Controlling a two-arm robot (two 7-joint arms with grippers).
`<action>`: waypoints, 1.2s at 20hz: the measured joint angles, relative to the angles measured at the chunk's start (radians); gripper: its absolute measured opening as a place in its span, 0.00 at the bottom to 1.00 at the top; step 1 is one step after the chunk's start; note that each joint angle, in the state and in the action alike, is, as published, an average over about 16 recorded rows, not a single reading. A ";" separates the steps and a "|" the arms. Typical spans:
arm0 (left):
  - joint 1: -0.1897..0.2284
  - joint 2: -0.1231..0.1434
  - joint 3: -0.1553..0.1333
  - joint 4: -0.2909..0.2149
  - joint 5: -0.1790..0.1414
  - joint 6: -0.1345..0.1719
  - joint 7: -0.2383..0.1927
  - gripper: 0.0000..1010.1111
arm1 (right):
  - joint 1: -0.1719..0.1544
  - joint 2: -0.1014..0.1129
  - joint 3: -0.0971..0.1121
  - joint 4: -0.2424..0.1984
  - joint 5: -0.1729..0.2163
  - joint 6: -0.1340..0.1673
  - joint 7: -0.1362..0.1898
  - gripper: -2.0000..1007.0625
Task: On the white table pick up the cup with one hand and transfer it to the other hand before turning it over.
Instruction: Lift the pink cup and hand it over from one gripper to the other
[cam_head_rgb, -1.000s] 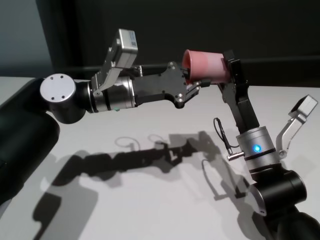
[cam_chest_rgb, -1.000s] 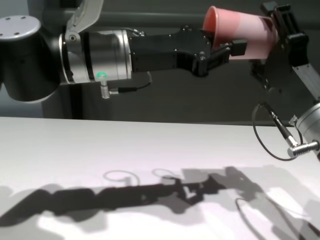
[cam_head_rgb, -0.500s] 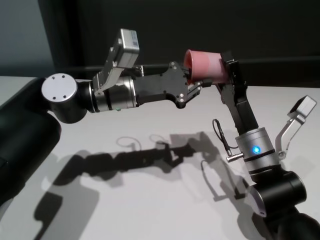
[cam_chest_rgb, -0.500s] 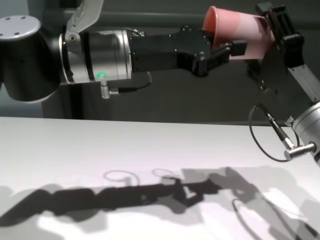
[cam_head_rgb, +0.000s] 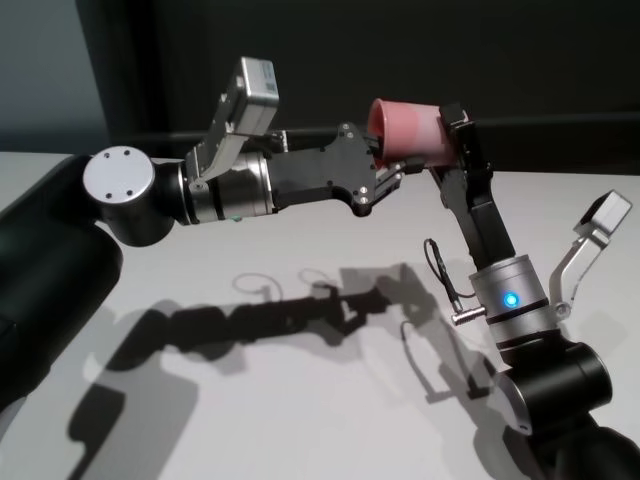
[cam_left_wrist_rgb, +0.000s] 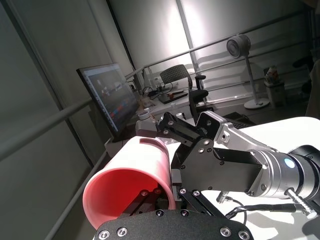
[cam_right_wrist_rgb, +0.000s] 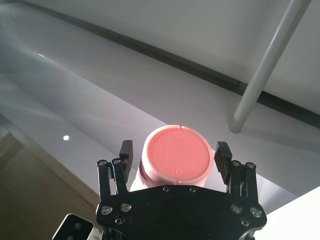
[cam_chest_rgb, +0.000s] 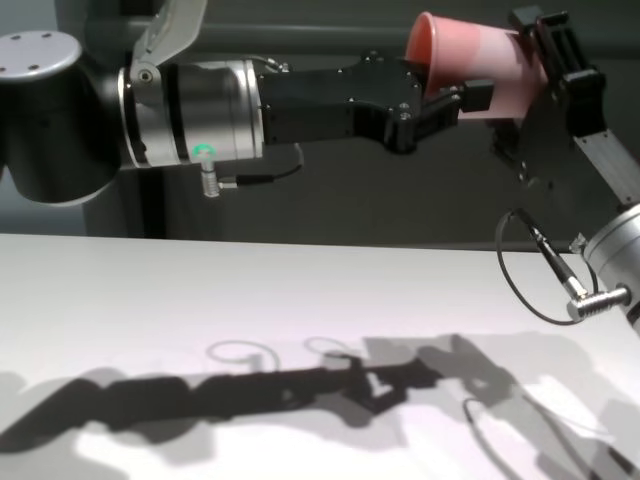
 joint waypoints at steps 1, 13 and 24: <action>0.000 0.000 0.000 0.000 0.000 0.000 0.000 0.04 | 0.000 0.001 -0.001 -0.001 0.001 -0.001 -0.001 0.99; 0.000 0.000 0.000 0.000 0.000 0.000 0.000 0.04 | -0.002 0.007 -0.007 -0.008 0.004 -0.006 -0.010 0.89; 0.000 0.000 0.000 0.000 0.000 0.000 0.000 0.04 | -0.002 0.005 -0.006 -0.008 0.003 -0.005 -0.008 0.76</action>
